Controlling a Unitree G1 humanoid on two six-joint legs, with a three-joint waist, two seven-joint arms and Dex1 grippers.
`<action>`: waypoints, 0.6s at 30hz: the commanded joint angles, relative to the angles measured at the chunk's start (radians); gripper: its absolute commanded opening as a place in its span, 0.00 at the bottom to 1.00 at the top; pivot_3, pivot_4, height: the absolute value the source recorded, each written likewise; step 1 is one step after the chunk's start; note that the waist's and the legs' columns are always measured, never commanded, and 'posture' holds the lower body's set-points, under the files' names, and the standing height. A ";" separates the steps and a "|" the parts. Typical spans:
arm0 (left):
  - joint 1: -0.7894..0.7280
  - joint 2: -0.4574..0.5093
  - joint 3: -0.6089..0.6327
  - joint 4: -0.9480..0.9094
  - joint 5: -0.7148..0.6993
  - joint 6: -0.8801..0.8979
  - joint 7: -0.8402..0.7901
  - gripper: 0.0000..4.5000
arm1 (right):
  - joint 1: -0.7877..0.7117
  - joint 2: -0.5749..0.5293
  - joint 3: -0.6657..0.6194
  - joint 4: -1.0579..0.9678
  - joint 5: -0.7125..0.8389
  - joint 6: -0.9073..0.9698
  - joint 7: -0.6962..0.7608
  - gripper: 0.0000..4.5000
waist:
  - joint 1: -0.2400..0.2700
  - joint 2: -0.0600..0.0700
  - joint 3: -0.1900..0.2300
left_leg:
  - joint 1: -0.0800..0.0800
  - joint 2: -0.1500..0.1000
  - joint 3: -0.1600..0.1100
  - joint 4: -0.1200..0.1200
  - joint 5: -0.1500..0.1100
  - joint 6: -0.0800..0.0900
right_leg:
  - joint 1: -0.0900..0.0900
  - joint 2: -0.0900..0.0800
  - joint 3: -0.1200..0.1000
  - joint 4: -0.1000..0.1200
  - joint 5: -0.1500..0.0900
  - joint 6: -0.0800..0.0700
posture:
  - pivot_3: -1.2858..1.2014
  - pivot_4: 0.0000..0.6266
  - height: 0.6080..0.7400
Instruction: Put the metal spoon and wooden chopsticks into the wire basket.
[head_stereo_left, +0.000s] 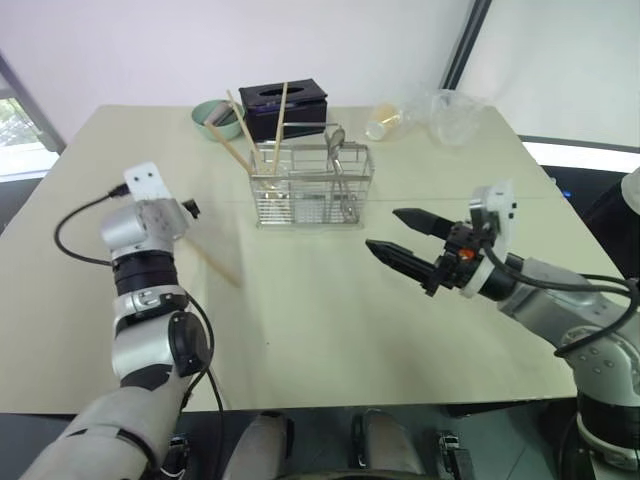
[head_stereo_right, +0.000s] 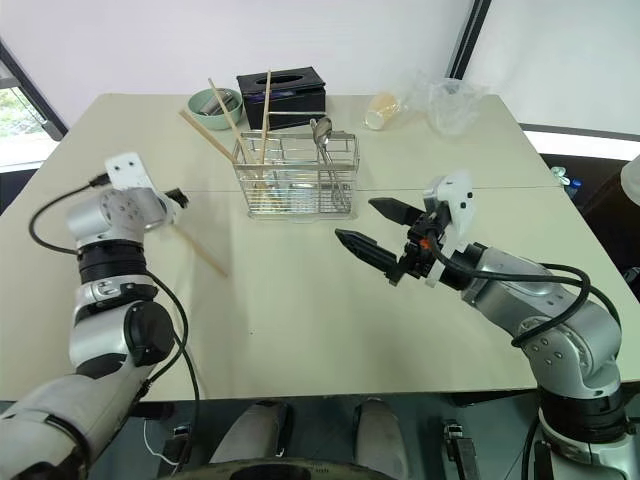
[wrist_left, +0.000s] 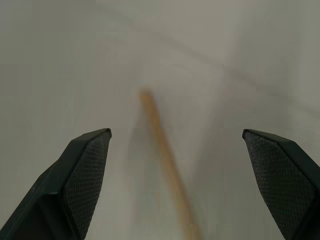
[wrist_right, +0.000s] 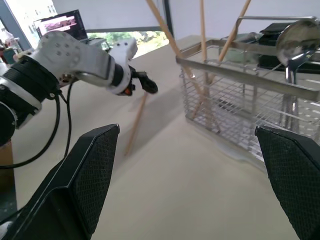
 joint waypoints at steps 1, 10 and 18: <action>-0.029 -0.006 0.026 0.007 0.001 -0.027 0.033 0.99 | 0.021 -0.019 -0.032 -0.057 0.020 -0.005 0.006 1.00 | 0.000 0.000 0.000 | 0.000 0.000 0.000 0.000 0.000 0.000 | 0.000 0.000 0.000 0.000 0.000 0.000 | 0.52 0.24 0.31; -0.038 -0.039 0.070 0.085 -0.021 -0.064 0.062 0.99 | 0.043 -0.048 -0.052 -0.076 0.025 -0.016 0.009 1.00 | 0.001 0.000 -0.001 | 0.001 0.000 0.000 0.000 0.000 0.000 | 0.001 -0.001 0.000 0.000 0.000 0.000 | 0.52 0.24 0.31; -0.039 -0.034 0.093 0.119 -0.028 -0.096 0.071 0.47 | 0.041 -0.033 -0.039 -0.070 0.012 -0.028 0.007 1.00 | 0.006 0.002 -0.002 | 0.002 0.000 0.000 0.000 0.000 0.000 | 0.002 -0.001 0.000 0.001 0.000 0.000 | 0.52 0.24 0.31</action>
